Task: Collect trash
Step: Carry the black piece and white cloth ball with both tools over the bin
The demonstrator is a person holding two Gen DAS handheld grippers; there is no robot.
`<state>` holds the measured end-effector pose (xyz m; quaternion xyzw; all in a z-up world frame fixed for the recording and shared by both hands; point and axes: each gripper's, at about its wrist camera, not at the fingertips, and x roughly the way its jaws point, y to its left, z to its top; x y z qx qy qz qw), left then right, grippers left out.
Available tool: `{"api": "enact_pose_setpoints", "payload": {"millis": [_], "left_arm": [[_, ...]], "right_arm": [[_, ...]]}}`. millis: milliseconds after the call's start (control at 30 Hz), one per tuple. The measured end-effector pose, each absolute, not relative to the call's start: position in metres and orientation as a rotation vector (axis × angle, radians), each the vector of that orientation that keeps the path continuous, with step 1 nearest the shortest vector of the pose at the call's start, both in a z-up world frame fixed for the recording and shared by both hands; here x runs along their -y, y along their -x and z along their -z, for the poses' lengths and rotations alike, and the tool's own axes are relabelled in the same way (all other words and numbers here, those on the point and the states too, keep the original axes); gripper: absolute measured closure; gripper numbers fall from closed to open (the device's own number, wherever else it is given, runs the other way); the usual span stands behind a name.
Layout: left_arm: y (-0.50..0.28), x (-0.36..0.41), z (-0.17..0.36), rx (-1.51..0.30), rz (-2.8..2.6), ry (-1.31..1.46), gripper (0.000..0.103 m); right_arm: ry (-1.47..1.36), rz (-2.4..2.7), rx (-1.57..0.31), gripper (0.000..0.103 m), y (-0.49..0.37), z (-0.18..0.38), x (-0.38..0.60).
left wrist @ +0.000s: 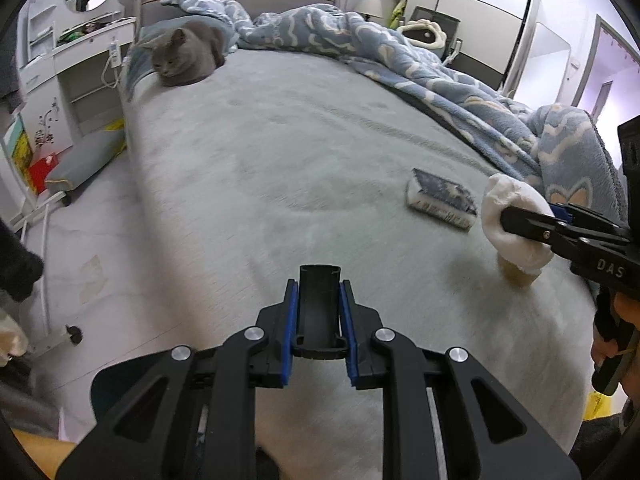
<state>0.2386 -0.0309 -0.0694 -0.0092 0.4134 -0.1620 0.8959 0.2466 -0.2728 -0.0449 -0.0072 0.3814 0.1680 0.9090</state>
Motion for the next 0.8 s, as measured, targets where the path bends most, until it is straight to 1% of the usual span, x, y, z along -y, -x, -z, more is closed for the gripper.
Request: {"api": "enact_pose_setpoints", "payload": {"millis": [367,800], "left_arm": [[-0.216,-0.02,0.085,-0.929,0.242,0.023,0.081],[-0.206,-0.085,0.125,-1.063,0.156,0.067,0.081]], "right_arm": [[0.026,-0.414,-0.796,0.059,-0.224,0.048,0.218],[0.054,-0.499,-0.82,0.059,-0.216,0.054,0.149]]}}
